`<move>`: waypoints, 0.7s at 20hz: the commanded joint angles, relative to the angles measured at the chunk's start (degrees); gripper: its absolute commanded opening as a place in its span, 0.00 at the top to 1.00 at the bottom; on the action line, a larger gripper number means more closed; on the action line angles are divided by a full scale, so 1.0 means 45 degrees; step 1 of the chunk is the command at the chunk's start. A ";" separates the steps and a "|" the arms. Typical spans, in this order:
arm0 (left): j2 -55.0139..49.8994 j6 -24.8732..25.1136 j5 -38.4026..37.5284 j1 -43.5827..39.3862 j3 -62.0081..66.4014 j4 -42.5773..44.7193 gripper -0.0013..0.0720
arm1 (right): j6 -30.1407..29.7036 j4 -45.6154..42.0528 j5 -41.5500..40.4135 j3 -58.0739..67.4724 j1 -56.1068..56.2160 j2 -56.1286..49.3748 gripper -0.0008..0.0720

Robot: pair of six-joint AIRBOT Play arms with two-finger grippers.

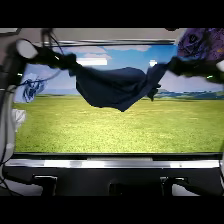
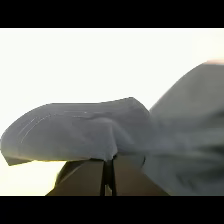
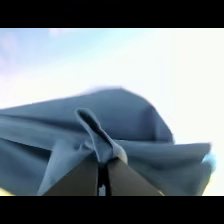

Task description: Fold the clothes and pants, and hang the long-sleeved shirts on hangers.

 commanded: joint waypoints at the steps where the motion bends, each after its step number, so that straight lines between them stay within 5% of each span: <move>1: 0.3201 0.0136 0.0461 0.0869 0.0491 0.0131 0.96 | 0.1044 -0.0544 0.0369 0.1753 -0.1914 0.3827 0.95; 3: 0.5396 0.0063 0.0262 0.1311 0.0121 0.0165 0.96 | 0.1700 -0.1710 0.0923 0.2676 -0.3002 0.5775 0.95; 8: 0.9180 -0.2142 -0.0767 0.1593 -0.0525 0.2297 0.96 | 0.3895 -0.5450 0.0937 0.3371 -0.3750 0.9306 0.95; 14: 0.8874 -0.3230 -0.0787 0.1209 -0.1729 0.2045 0.96 | 0.5858 -0.3147 0.1904 0.3371 -0.3750 0.7368 0.95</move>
